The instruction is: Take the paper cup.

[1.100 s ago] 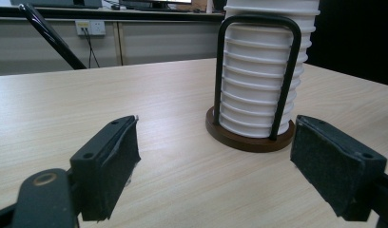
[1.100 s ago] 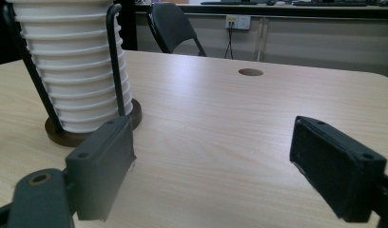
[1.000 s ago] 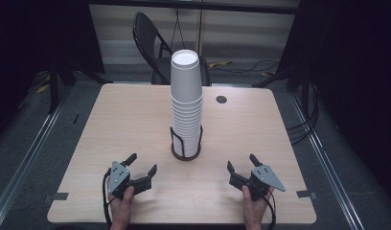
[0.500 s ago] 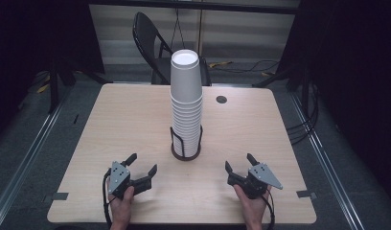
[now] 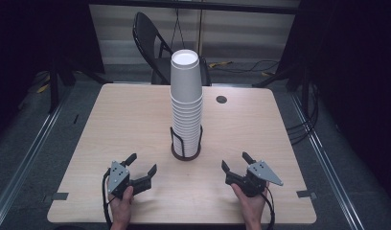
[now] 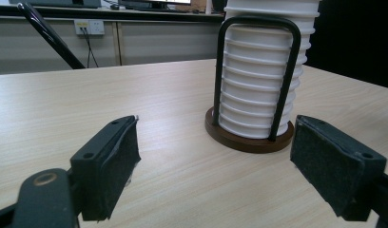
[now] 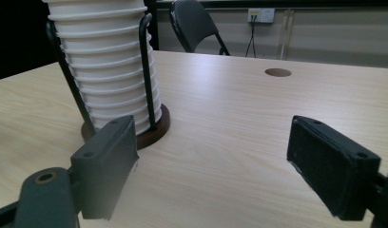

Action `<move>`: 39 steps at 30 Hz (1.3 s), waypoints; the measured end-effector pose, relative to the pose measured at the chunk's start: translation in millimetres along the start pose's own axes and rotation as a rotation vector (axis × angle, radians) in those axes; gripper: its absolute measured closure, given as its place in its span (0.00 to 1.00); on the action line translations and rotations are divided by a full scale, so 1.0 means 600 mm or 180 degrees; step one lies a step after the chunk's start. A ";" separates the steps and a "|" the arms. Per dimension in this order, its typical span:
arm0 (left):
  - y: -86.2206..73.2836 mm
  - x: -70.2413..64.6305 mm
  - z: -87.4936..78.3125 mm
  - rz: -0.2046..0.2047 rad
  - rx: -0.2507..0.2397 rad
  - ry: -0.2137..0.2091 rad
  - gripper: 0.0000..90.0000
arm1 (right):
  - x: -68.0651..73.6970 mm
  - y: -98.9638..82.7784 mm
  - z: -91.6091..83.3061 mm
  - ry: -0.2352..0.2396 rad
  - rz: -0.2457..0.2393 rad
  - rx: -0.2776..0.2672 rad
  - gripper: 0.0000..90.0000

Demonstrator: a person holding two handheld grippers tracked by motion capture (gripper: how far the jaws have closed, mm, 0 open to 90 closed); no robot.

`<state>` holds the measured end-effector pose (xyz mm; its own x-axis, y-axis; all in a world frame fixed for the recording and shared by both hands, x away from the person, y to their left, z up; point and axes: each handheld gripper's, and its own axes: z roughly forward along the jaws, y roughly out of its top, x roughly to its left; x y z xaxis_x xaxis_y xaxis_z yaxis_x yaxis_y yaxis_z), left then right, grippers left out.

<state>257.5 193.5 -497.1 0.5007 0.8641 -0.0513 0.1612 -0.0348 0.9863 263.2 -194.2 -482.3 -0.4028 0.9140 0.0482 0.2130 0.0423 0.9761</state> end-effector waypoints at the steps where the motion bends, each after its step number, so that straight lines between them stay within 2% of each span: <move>1: 0.000 0.000 0.000 0.0016 0.0002 -0.0002 0.18 | 0.001 0.003 0.000 0.0033 0.0046 0.0045 0.19; 2: 0.000 0.000 0.000 0.0016 0.0002 -0.0002 0.18 | 0.001 0.003 0.000 0.0033 0.0046 0.0045 0.19; 3: 0.000 0.000 0.000 0.0016 0.0009 0.0003 0.18 | 0.001 0.009 0.001 0.0108 0.0092 0.0074 0.19; 6: 0.000 0.000 0.001 -0.0001 0.0017 -0.0012 0.18 | 0.004 0.015 0.002 0.0094 0.0034 0.0044 0.19; 10: 0.000 0.002 0.001 -0.0054 0.0011 -0.0019 0.17 | 0.009 0.031 0.003 0.0223 0.0085 -0.0028 0.20; 14: 0.001 0.001 0.002 -0.0029 0.0028 -0.0018 0.18 | 0.015 0.041 0.004 0.0322 0.0078 -0.0038 0.21; 17: 0.001 0.001 0.002 0.0001 0.0054 -0.0027 0.18 | 0.018 0.051 0.006 0.0338 0.0046 -0.0054 0.20; 19: 0.001 0.002 0.003 -0.0032 0.0052 -0.0031 0.18 | 0.019 0.058 0.007 0.0343 0.0030 -0.0070 0.20; 21: 0.001 0.001 0.003 -0.0030 0.0054 -0.0022 0.18 | 0.020 0.066 0.008 0.0333 -0.0056 -0.0049 0.22; 27: 0.001 0.002 0.003 -0.0038 0.0050 -0.0031 0.18 | 0.024 0.091 0.013 0.0399 -0.0110 -0.0063 0.22; 32: 0.000 -0.001 0.001 0.0020 0.0014 -0.0048 0.18 | 0.029 0.123 0.020 0.0548 -0.0084 -0.0132 0.22; 34: 0.000 0.001 0.000 0.0006 -0.0007 -0.0053 0.18 | 0.030 0.128 0.022 0.0587 -0.0082 -0.0146 0.22; 35: -0.001 0.003 -0.001 -0.0047 -0.0034 -0.0066 0.18 | 0.033 0.140 0.025 0.0638 -0.0096 -0.0162 0.22; 39: -0.001 0.001 -0.002 0.0020 -0.0033 -0.0055 0.18 | 0.041 0.159 0.031 0.0740 -0.0112 -0.0214 0.20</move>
<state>256.8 194.6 -497.3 0.5164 0.8550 -0.0478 0.1493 -0.0349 0.9882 290.0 -160.5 -391.9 -0.6048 0.7946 0.0538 0.1386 0.0384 0.9896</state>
